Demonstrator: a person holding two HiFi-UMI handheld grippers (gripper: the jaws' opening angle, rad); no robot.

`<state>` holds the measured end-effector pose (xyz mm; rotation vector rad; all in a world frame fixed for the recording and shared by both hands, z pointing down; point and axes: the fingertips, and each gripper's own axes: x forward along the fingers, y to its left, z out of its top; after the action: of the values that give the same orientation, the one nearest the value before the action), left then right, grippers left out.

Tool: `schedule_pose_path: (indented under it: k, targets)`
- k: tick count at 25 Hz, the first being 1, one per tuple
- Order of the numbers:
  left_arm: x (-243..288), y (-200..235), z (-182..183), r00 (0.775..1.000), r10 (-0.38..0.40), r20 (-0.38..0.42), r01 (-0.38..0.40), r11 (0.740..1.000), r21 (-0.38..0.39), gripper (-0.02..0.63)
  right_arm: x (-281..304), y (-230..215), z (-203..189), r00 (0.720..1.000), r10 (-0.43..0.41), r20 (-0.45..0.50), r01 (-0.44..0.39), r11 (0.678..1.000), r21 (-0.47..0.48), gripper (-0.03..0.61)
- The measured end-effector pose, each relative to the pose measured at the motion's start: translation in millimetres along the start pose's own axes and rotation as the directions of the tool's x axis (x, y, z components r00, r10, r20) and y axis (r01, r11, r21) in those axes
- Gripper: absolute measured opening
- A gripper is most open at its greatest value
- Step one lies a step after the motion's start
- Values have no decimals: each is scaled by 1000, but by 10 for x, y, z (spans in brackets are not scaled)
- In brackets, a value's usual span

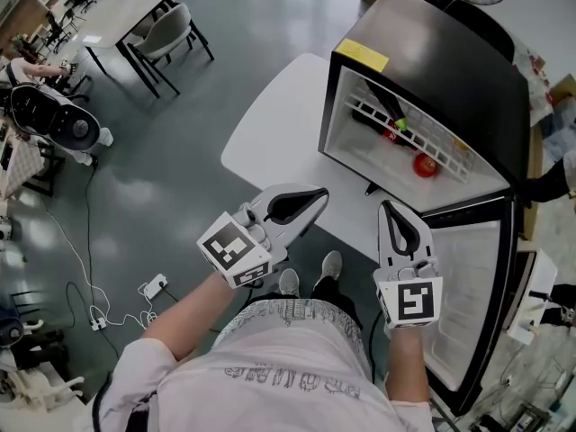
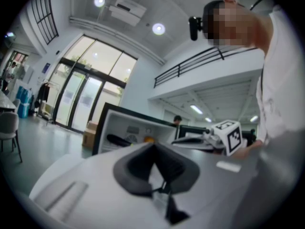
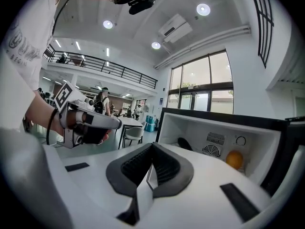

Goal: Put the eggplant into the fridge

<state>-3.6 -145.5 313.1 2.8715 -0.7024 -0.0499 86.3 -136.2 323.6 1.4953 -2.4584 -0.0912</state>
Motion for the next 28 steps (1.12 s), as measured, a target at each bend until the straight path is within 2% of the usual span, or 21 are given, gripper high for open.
schedule_pose_path:
  k: [20,28]
  targets:
    - [80,-28,-6,1000,2,2,-2,1000,-5,8,34,-84,-22,999,-11,-38,10,1000,-8,5]
    - [102,-44,-6,1000,0,4,0,1000,-5,8,33,-68,-81,1000,6,-23,-6,1000,-5,4]
